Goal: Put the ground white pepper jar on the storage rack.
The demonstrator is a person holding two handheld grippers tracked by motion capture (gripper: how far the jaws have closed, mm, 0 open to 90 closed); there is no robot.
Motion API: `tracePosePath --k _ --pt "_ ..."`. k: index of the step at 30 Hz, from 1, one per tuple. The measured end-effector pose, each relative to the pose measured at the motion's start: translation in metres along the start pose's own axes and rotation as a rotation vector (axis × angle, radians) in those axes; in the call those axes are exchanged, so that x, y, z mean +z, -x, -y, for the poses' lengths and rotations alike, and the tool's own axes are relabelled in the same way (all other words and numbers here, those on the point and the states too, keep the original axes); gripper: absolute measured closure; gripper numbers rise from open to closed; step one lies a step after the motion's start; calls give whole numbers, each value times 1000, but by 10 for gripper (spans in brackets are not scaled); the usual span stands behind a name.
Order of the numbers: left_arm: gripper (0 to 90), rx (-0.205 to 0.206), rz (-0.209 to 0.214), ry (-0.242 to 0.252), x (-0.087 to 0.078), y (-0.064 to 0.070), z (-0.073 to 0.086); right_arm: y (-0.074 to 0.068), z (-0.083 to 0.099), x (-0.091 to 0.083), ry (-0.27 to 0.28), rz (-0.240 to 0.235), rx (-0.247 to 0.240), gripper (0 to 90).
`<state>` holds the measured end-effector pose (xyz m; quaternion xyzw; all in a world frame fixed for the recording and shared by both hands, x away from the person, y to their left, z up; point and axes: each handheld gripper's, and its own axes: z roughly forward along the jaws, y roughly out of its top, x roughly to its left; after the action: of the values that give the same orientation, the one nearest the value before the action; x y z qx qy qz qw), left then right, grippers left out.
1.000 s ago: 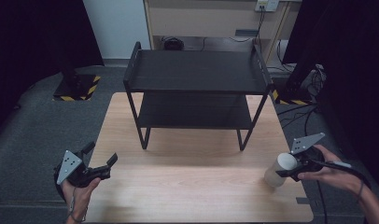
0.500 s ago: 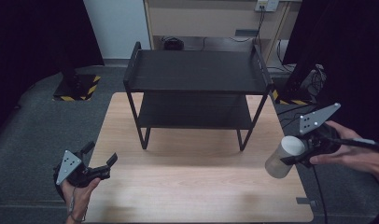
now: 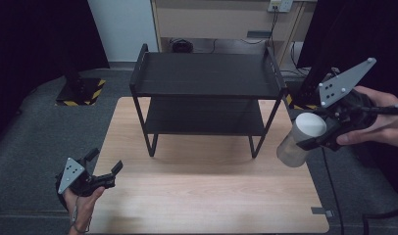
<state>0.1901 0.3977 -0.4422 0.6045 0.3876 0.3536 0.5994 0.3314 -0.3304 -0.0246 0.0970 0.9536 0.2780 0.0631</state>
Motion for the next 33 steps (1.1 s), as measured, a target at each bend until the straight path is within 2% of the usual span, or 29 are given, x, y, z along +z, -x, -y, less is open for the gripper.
tracePosePath --k 8,14,22,25,26,27,28,29,33 --pt "0 -5 6 3 0 -2 1 3 -37 -20 -16 -30 -34 337" --pt "0 -9 10 1 1 -3 1 11 -61 -29 -18 -6 -19 337" --pt "0 -3 14 -3 0 -3 1 31 -88 -20 6 72 63 337" --pt "0 -2 13 -4 0 -4 1 42 -97 -13 18 116 127 337" --pt "0 -2 13 -4 0 -4 1 42 -97 -13 18 116 127 337" --pt "0 -1 12 -4 0 -4 1 49 -101 -9 18 135 159 337" --pt "0 -1 12 -4 0 -4 1 49 -101 -9 18 135 159 337" --pt "0 -1 11 -4 -1 -4 1 57 -105 -5 26 164 191 338" --pt "0 -4 11 -4 -1 -5 2 72 -109 0 43 197 249 337"
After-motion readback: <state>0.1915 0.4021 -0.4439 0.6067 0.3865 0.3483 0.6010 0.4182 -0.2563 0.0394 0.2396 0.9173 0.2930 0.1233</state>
